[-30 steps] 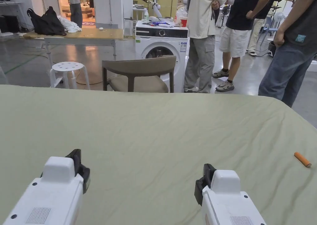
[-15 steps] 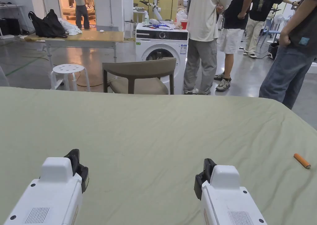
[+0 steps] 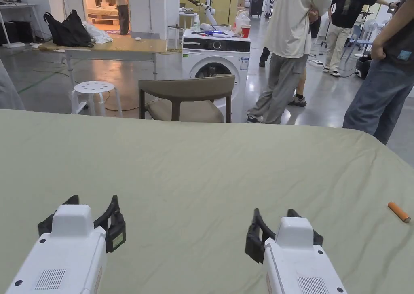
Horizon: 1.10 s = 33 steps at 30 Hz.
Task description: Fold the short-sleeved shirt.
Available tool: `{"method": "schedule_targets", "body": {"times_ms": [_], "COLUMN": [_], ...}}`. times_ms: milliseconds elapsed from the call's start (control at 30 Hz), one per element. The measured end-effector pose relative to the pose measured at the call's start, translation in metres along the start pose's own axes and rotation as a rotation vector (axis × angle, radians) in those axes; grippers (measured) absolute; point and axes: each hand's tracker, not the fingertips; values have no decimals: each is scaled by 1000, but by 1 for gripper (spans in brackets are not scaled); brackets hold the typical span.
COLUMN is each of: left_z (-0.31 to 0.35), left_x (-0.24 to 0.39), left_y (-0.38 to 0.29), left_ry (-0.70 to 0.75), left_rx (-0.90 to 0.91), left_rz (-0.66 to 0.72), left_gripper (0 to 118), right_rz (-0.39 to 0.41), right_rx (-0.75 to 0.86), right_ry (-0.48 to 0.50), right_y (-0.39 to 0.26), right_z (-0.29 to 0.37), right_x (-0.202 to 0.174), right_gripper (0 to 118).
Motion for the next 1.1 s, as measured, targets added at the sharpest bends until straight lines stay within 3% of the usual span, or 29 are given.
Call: {"method": "schedule_targets", "body": {"times_ms": [133, 267, 333, 600, 767, 900, 1000, 1100], "left_z": [2, 3, 4, 5, 3, 3, 1, -1], "left_x": [0, 0, 1, 6, 7, 6, 6, 6], "left_y": [1, 0, 1, 5, 7, 7, 6, 6], "left_ry": [0, -9, -16, -7, 2, -4, -6, -4], "left_rx": [10, 32, 39, 53, 47, 43, 36, 22], "left_rz": [-8, -29, -41, -66, -37, -29, -27, 2], "left_gripper": [84, 105, 114, 115, 115, 115, 115, 115], "right_rz": [12, 21, 12, -20, 18, -20, -4, -28], "right_rx": [11, 20, 24, 22, 36, 22, 3, -26], "right_ry": [-5, -4, 0, 79, 18, 27, -45, -50], "right_y": [0, 0, 0, 2, -2, 0, 5, 7], "right_z": [1, 1, 1, -2, -6, -8, -10, -16], "right_x": [0, 0, 0, 2, -4, -4, -8, -9], "right_gripper": [102, 114, 115, 115, 116, 116, 116, 116]}}
